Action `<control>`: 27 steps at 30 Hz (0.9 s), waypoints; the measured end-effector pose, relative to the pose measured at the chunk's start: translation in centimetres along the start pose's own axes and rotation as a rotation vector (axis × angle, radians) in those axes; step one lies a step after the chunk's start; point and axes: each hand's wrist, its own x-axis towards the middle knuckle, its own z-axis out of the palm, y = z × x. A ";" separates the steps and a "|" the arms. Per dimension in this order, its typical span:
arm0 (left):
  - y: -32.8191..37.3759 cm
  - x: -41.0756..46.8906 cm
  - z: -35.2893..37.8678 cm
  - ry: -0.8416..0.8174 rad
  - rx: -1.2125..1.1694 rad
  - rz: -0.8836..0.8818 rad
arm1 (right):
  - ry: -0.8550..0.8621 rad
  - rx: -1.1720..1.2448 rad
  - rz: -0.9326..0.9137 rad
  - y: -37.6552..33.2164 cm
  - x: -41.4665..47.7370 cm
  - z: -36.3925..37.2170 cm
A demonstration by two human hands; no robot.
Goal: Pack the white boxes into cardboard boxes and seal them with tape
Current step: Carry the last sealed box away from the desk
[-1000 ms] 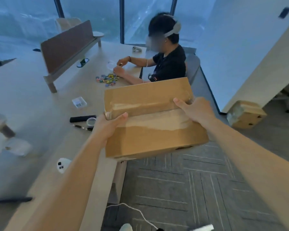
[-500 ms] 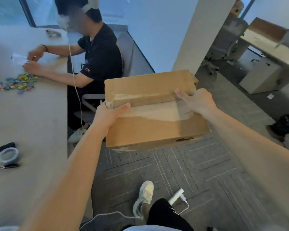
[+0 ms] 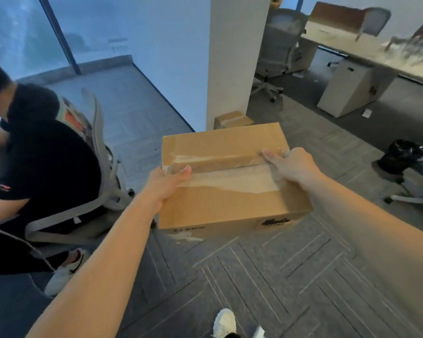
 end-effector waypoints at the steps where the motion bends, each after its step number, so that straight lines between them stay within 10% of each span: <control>1: 1.1 1.7 1.7 -0.016 0.005 0.005 | 0.011 0.008 0.008 0.6 2.1 -1.0; 27: 22.1 43.8 33.4 -0.410 0.094 0.054 | 0.271 -0.010 0.290 8.3 44.3 -17.4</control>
